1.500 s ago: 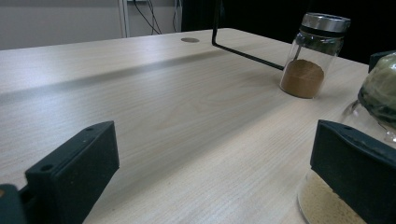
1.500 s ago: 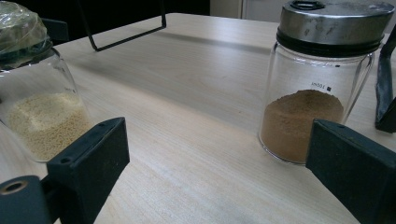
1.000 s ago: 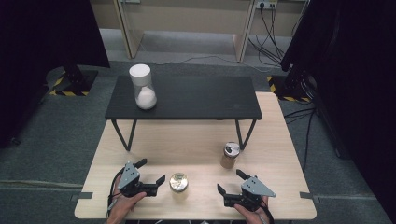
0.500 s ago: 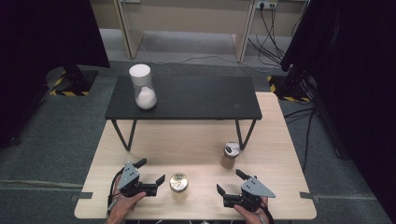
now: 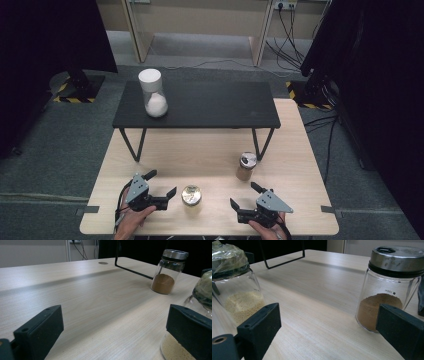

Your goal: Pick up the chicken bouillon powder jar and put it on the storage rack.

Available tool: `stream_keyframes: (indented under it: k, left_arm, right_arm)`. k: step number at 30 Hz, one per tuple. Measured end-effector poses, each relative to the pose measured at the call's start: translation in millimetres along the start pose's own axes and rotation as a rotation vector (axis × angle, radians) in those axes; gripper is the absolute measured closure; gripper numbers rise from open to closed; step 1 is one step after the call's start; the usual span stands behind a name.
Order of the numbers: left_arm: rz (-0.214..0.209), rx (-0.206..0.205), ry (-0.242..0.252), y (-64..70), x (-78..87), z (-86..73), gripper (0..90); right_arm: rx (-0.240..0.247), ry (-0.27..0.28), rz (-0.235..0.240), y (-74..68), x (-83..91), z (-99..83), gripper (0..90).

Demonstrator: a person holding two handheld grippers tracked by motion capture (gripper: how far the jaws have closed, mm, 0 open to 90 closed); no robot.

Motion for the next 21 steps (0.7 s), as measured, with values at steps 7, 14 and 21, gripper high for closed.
stream_keyframes:
  k: [7, 14, 21]
  left_arm:
    - [-0.002, -0.001, 0.0, 0.4, 0.2, 0.2, 0.4]
    - [0.0, 0.0, 0.0, -0.2, 0.3, 0.2, 0.4]
    - [0.0, 0.0, 0.001, -0.2, 0.2, 0.3, 0.5]
  right_arm:
    - [0.004, 0.0, 0.004, -2.2, -1.1, 0.5, 6.4]
    - [0.008, 0.003, 0.01, -5.1, -1.9, 1.6, 6.4]
    - [0.017, 0.001, 0.025, -10.9, -4.9, 2.4, 6.4]
Point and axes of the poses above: each handheld gripper's, and its own axes: x roughly backward along the jaws, z roughly out of its top, y roughly to its right, the point moved 7 cm from there along -x, roughly forward along the jaws, and after that the axes turned 14 degrees about z, right-handed, at the moved point
